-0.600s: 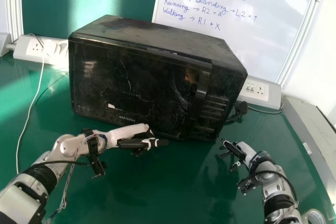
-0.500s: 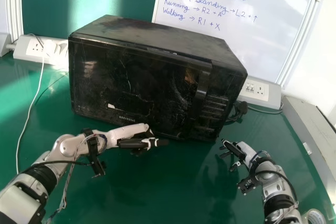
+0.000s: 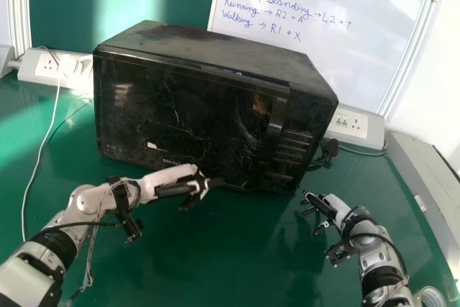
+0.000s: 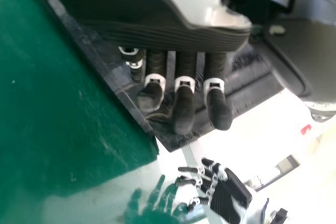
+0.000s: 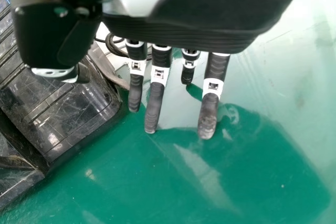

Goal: Open the door of oven

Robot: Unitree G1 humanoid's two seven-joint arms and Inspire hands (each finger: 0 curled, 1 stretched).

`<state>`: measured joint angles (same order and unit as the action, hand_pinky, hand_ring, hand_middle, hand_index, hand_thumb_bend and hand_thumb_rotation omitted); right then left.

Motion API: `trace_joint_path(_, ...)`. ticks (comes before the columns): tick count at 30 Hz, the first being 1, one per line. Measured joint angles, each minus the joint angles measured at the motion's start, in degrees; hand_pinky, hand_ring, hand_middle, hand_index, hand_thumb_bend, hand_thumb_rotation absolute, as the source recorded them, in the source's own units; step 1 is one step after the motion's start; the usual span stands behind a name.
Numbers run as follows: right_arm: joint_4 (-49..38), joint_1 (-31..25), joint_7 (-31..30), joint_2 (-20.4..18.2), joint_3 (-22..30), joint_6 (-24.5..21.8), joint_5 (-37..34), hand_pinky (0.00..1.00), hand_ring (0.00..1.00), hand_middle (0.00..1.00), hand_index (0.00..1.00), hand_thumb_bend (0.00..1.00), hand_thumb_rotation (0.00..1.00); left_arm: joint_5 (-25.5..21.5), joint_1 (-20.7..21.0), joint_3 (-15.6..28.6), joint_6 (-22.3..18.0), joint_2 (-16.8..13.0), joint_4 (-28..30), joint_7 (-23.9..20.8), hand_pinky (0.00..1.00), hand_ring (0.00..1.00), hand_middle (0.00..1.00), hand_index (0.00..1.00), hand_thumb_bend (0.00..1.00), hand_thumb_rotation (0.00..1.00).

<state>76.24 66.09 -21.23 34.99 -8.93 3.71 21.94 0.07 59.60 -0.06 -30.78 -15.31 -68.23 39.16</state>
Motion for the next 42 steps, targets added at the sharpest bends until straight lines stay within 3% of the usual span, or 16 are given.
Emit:
trace_joint_path(5,-0.1,-0.1,-0.1,0.1,0.1,0.0,-0.1,0.32,0.46,0.61,0.74,0.57,0.87,-4.7,-0.2,3.1,3.9,0.7,1.8,5.6,0.25,0.3,0.39,0.43,0.58,0.69)
trace_joint_path(7,-0.1,-0.1,-0.2,0.1,0.4,-0.1,-0.6,0.32,0.47,0.61,0.74,0.56,0.86,-6.0,-0.3,3.8,6.1,0.9,2.7,8.3,0.28,0.35,0.48,0.52,0.72,0.79)
trace_joint_path(10,-0.1,-0.1,-0.6,0.2,0.6,-0.3,-1.0,0.3,0.45,0.61,0.74,0.57,0.86,-7.6,-0.5,4.1,8.4,1.1,3.9,11.0,0.33,0.42,0.58,0.61,0.92,0.85)
trace_joint_path(14,-0.2,-0.1,-0.7,0.3,0.6,-0.3,-1.1,0.32,0.46,0.62,0.74,0.57,0.87,-10.3,-0.8,5.4,11.3,1.4,5.9,14.6,0.35,0.5,0.66,0.69,1.0,0.87)
trace_joint_path(23,-0.4,-0.4,-1.0,0.7,0.5,0.0,-1.1,0.31,0.45,0.61,0.74,0.54,0.86,-17.1,-2.3,8.6,19.7,2.4,11.7,20.8,0.36,0.57,0.73,0.76,1.0,0.87)
trace_joint_path(27,-0.4,-0.4,-1.1,0.7,0.5,0.1,-1.1,0.29,0.45,0.61,0.73,0.55,0.86,-19.4,-2.6,9.3,23.8,2.7,14.8,22.4,0.39,0.63,0.8,0.87,1.0,0.93)
trace_joint_path(30,-0.5,-0.4,-1.4,0.9,0.6,0.1,-1.2,0.28,0.44,0.6,0.73,0.57,0.86,-21.7,-3.1,10.0,27.6,3.0,16.7,23.9,0.42,0.7,0.86,0.92,1.0,0.92)
trace_joint_path(35,-0.5,-0.4,-1.6,1.0,0.5,0.0,-1.1,0.3,0.46,0.61,0.73,0.59,0.86,-25.1,-4.6,10.8,34.3,3.4,21.6,24.3,0.48,0.79,0.92,0.97,1.0,0.91)
trace_joint_path(42,-0.5,-0.5,-1.6,1.1,0.6,0.0,-1.1,0.31,0.46,0.62,0.73,0.6,0.87,-28.4,-6.5,12.2,39.9,3.9,27.8,22.3,0.61,0.91,0.99,0.99,1.0,0.88)
